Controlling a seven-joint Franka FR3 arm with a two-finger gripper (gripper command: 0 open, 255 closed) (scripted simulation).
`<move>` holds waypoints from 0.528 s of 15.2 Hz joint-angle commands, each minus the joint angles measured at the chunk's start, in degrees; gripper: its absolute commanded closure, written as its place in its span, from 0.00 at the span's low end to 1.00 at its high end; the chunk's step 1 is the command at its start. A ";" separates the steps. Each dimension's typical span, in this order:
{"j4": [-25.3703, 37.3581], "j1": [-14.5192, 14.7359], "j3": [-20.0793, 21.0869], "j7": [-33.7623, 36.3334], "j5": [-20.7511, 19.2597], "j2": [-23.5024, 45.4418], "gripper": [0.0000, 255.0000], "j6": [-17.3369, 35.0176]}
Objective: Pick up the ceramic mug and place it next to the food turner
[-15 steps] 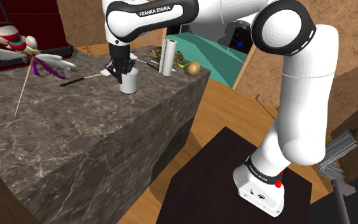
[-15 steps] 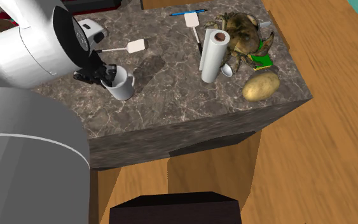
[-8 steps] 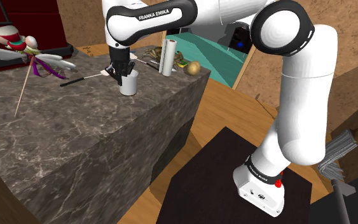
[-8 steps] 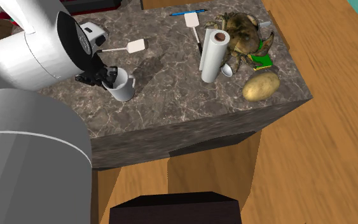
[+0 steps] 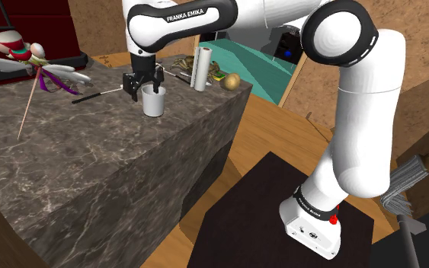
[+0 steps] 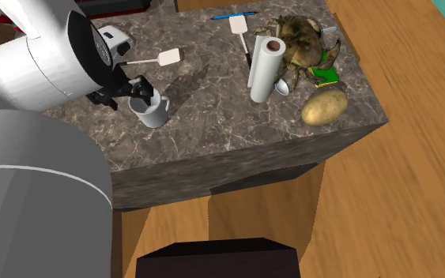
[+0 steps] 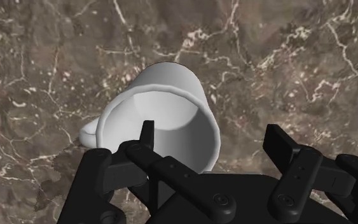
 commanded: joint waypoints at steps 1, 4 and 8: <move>2.08 0.11 0.09 -0.12 0.14 -0.64 0.00 -2.71; 4.55 0.25 0.19 -0.24 0.27 -1.28 0.00 -5.82; 4.55 0.25 0.19 -0.24 0.27 -1.28 0.00 -5.82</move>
